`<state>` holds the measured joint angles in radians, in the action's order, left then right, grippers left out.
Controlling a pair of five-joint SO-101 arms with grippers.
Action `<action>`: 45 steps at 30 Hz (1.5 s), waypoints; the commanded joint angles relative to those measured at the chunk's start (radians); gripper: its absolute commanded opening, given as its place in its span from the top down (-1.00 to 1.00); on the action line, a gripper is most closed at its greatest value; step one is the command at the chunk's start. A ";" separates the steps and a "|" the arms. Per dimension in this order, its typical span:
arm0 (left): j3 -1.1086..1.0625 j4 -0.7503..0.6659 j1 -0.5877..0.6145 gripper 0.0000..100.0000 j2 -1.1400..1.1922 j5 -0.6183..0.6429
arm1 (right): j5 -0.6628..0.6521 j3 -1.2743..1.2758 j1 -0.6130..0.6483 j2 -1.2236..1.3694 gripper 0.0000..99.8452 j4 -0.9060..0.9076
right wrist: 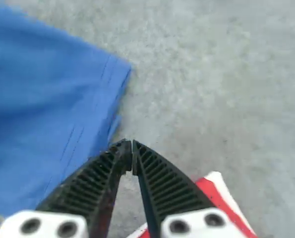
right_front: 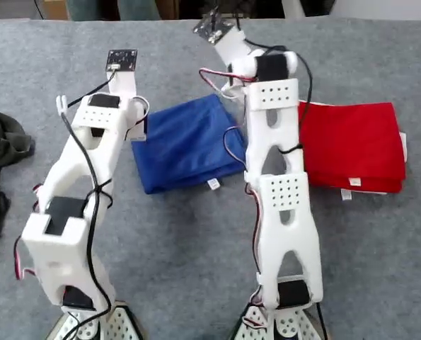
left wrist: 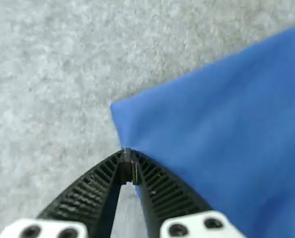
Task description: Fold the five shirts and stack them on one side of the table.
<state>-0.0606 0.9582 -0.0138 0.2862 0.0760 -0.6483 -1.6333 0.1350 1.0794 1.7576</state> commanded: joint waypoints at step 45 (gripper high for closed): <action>0.008 -0.126 0.016 0.95 -0.041 0.000 | 0.439 1.308 -0.035 -0.736 0.97 -0.176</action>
<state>-0.0775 0.7910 -0.0061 0.3659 0.1005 -0.2171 -0.2401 0.0905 0.4335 1.5336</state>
